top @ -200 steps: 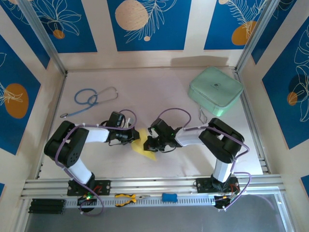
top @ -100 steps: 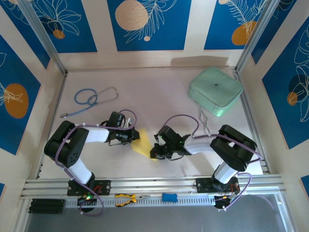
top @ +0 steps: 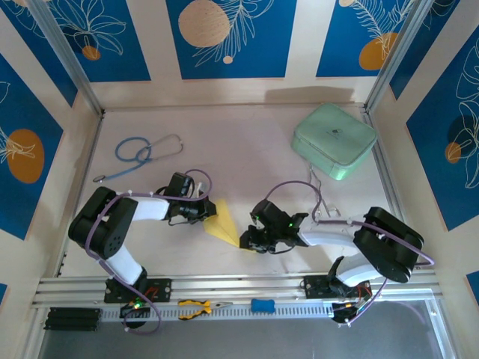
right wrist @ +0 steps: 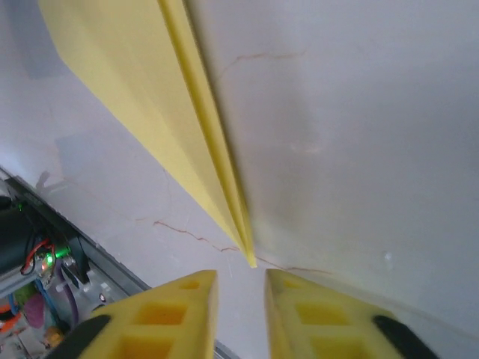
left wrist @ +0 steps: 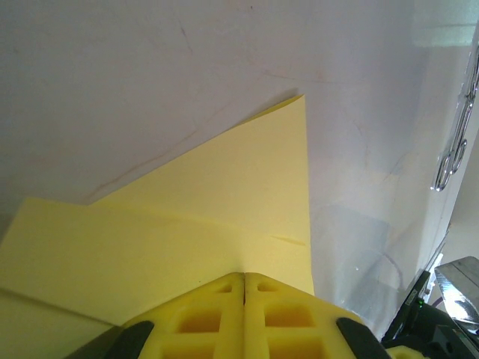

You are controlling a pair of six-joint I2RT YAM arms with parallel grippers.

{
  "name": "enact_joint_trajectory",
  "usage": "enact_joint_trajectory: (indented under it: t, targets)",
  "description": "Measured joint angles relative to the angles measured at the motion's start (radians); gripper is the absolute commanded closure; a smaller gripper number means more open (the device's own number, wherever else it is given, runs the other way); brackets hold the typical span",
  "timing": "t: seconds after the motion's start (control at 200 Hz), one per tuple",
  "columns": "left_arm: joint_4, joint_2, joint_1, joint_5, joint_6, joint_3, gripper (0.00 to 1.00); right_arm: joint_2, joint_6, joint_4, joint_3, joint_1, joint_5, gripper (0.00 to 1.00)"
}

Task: Fold a paper plane with a square sheet of paper (pick it up from the middle)
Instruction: Fourth fold the wing at the center of the table.

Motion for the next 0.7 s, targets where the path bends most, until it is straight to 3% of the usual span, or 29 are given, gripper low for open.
enact_joint_trajectory:
  t: [0.13,0.205,0.555,0.7]
  targets:
    - [0.0,-0.001,0.001,-0.002,0.0,0.0,0.98,-0.04,0.066,0.001,-0.023,0.0,0.018,0.55]
    - [0.0,-0.001,0.002,-0.002,-0.003,0.0,0.98,-0.051,0.096,0.002,-0.04,0.001,0.019,0.54]
    - [0.0,-0.001,0.008,-0.002,-0.018,0.0,0.98,-0.011,0.164,0.074,-0.05,0.02,-0.004,0.54]
    - [0.0,-0.001,0.01,-0.002,-0.018,0.0,0.98,0.001,0.174,0.079,-0.05,0.016,-0.014,0.64]
